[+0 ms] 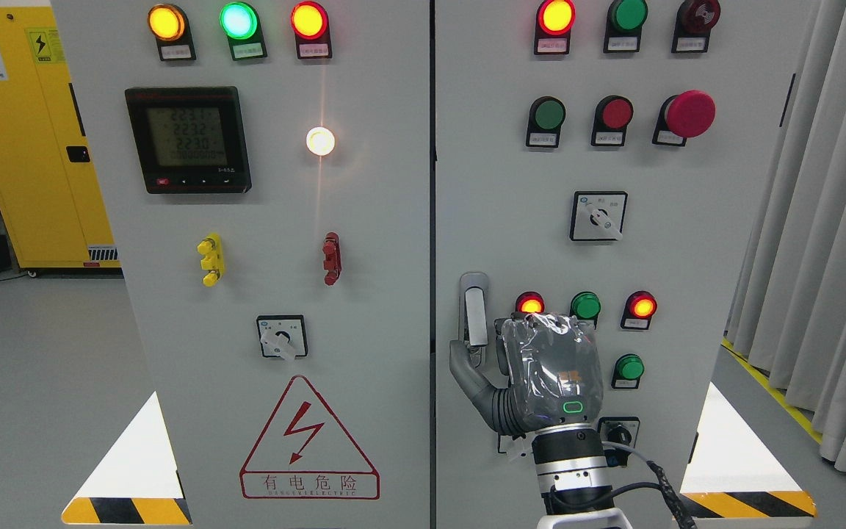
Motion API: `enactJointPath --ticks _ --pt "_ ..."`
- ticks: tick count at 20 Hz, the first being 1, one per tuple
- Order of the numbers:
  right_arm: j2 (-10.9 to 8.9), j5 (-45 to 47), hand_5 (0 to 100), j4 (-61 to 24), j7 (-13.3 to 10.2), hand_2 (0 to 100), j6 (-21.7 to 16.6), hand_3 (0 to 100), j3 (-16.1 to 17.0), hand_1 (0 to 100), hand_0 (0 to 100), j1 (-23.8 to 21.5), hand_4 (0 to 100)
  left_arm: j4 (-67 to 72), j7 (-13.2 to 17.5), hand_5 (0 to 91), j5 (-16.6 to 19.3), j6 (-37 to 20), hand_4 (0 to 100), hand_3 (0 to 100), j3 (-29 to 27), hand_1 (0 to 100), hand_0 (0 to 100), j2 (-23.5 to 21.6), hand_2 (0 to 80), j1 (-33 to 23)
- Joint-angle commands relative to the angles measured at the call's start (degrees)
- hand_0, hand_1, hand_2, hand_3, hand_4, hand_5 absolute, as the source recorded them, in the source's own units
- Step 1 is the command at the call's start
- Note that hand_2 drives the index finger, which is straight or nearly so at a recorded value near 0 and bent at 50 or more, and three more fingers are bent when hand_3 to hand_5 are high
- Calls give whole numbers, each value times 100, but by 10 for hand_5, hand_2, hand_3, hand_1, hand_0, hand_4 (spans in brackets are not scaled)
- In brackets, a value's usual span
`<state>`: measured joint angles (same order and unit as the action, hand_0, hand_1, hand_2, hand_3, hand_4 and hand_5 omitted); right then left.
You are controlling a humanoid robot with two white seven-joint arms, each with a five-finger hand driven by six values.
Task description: Release door handle
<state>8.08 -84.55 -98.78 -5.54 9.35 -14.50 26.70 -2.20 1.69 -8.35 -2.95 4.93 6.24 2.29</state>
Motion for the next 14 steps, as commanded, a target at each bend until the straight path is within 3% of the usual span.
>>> enactJointPath --ticks 1,14 --pt "1 0 1000 52 0 1000 14 1000 -9 272 365 20 1000 0 -2 0 0 5 0 0 -1 556 120 0 0 0" --pt "9 9 1000 96 -9 1000 32 1000 18 309 411 99 1000 0 -2 0 0 -3 0 0 -1 556 120 0 0 0"
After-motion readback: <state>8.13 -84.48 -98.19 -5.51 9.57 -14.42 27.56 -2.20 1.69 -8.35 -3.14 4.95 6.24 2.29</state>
